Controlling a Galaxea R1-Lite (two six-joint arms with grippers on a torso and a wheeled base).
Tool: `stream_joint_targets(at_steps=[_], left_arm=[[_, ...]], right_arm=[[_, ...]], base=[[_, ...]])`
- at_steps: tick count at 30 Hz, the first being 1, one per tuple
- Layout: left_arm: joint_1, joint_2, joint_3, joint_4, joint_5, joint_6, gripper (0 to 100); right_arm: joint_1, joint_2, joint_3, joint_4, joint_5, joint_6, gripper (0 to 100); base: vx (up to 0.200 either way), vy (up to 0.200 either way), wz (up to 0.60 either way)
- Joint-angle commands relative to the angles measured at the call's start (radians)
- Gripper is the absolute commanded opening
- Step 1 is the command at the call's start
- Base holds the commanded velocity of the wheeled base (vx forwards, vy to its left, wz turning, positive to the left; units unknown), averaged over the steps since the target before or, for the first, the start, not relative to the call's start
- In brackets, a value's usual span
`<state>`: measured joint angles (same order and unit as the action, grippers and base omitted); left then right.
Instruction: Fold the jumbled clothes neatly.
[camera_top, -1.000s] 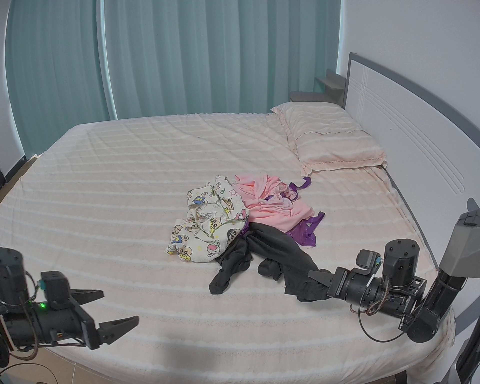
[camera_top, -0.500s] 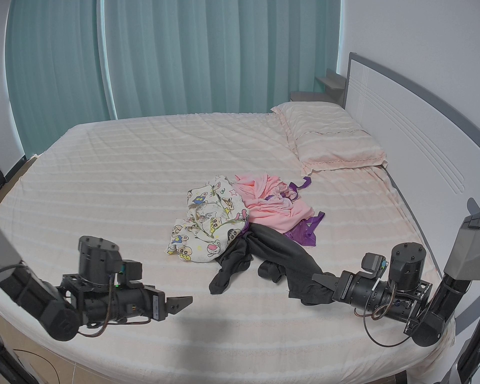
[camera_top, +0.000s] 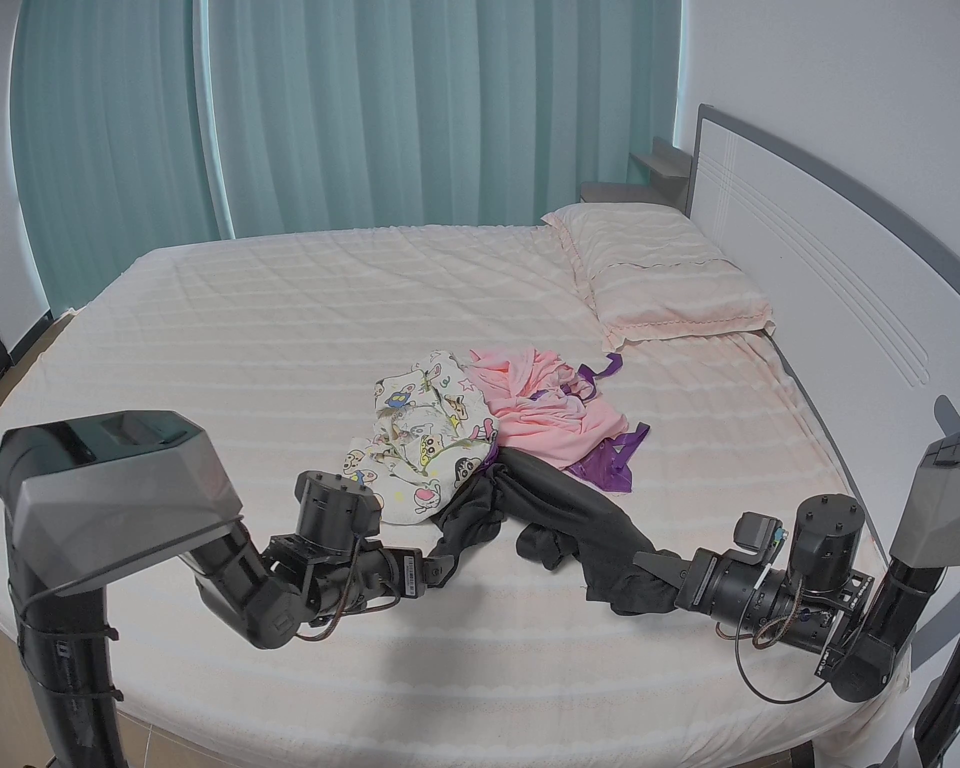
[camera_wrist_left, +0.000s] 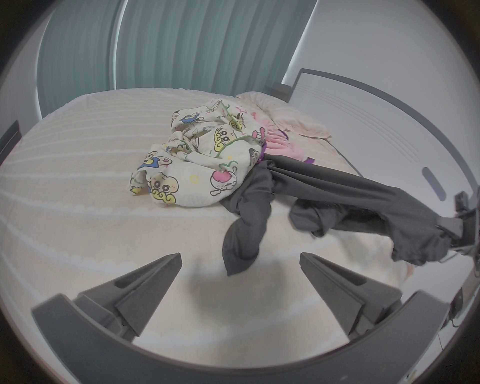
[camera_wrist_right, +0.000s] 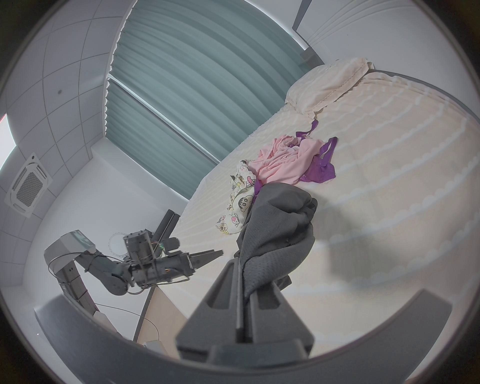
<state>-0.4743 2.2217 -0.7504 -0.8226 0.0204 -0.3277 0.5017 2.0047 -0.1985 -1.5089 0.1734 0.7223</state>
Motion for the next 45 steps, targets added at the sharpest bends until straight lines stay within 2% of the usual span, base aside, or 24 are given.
stream_joint_targets(at_steps=[1, 13, 21, 22, 30, 33, 39, 41, 43, 45], left_arm=[[-0.012, 0.134, -0.096, -0.003, 0.042, -0.01, 100], [-0.046, 0.262, -0.28, -0.001, 0.052, -0.011, 100], [-0.076, 0.292, -0.32, 0.002, 0.067, -0.014, 100], [-0.076, 0.302, -0.32, -0.003, 0.081, -0.014, 0], [-0.06, 0.296, -0.308, -0.003, 0.124, -0.045, 0], [-0.06, 0.219, -0.283, -0.003, 0.133, -0.126, 0], [-0.083, 0.058, -0.162, -0.01, 0.133, -0.192, 0], [-0.109, -0.073, -0.084, -0.046, 0.135, -0.228, 0], [-0.115, -0.099, -0.072, -0.052, 0.135, -0.234, 0], [-0.145, -0.244, -0.044, -0.055, 0.151, -0.245, 0]], right_arm=[[0.005, 0.011, 0.01, -0.017, -0.002, -0.003, 0], [0.005, 0.029, 0.018, -0.053, -0.002, -0.001, 0], [0.005, 0.034, 0.019, -0.053, -0.002, -0.001, 0], [0.005, 0.034, 0.021, -0.053, -0.002, 0.0, 0], [0.005, 0.029, 0.025, -0.053, -0.003, -0.001, 0], [0.006, 0.031, 0.027, -0.053, -0.002, 0.0, 0], [0.041, 0.006, 0.025, -0.054, -0.003, 0.0, 0], [0.066, -0.049, 0.013, -0.054, -0.003, -0.004, 0], [0.069, -0.067, 0.008, -0.054, -0.003, -0.008, 0], [0.069, -0.204, -0.05, -0.054, 0.003, 0.0, 0]], base=[[0.0, 0.0, 0.0], [0.0, 0.0, 0.0], [0.0, 0.0, 0.0], [0.0, 0.0, 0.0], [0.0, 0.0, 0.0], [0.0, 0.0, 0.0], [0.0, 0.0, 0.0], [0.0, 0.0, 0.0], [0.0, 0.0, 0.0], [0.0, 0.0, 0.0]])
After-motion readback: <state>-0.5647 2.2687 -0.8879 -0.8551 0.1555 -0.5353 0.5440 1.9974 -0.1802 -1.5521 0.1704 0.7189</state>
